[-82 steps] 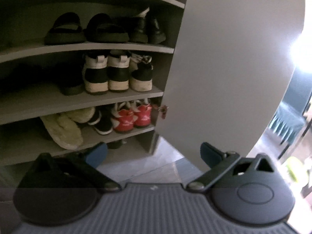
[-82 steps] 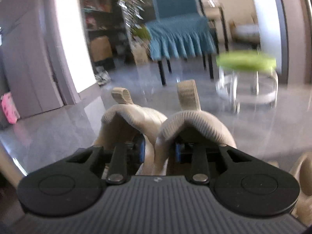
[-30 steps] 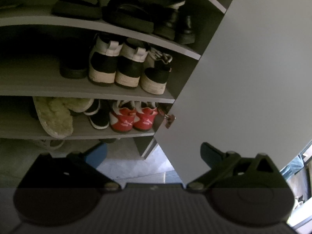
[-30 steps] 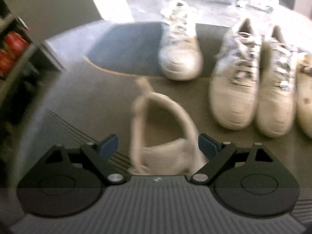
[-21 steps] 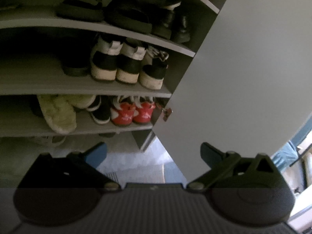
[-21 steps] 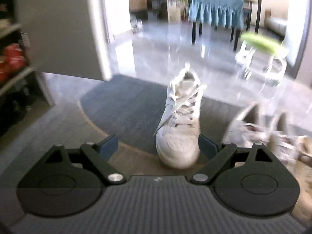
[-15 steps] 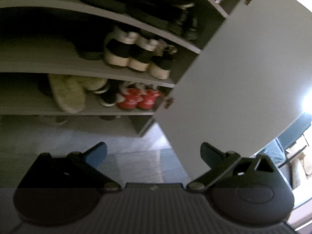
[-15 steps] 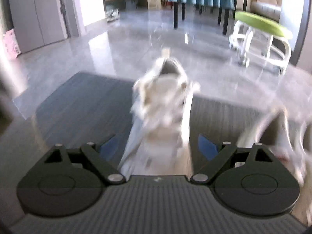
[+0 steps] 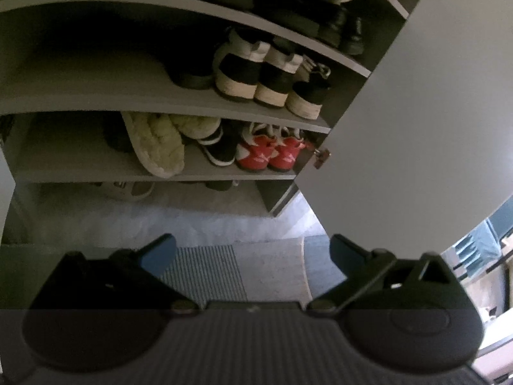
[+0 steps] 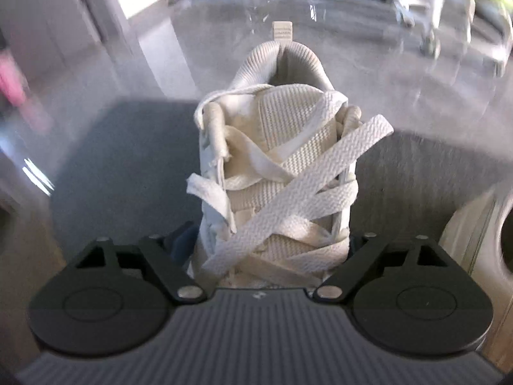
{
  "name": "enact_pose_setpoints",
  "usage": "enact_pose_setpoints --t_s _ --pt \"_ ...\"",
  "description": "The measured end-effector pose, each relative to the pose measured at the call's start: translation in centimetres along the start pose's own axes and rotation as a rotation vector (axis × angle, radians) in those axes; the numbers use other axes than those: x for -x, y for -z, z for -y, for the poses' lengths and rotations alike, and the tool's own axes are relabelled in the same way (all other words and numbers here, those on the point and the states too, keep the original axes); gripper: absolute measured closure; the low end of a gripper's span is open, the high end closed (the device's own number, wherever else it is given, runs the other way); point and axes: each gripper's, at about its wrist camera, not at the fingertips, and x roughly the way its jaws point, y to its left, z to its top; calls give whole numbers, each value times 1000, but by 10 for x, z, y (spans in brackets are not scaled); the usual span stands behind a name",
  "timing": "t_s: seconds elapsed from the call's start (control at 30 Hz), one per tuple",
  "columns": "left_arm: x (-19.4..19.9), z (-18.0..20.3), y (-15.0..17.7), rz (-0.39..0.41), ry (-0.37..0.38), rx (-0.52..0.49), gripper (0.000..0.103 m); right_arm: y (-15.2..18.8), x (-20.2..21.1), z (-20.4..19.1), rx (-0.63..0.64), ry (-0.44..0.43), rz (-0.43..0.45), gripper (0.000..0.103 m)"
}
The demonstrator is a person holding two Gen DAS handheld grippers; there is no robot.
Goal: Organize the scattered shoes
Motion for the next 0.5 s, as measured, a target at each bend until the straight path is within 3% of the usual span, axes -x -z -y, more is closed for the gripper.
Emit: enact_pose_setpoints --t_s 0.1,0.2,0.37,0.43,0.5 --pt "-15 15 8 -67 26 -62 0 5 26 20 -176 -95 34 15" --pt "-28 30 15 -124 70 -82 0 10 55 30 -244 -160 59 15" --pt "-31 48 9 -72 95 -90 0 42 118 15 -297 -192 32 15" --pt "-32 53 6 -42 91 -87 0 66 144 -9 -290 -208 3 15" --pt "-35 58 1 -9 80 -84 0 90 171 -44 -161 -244 -19 15"
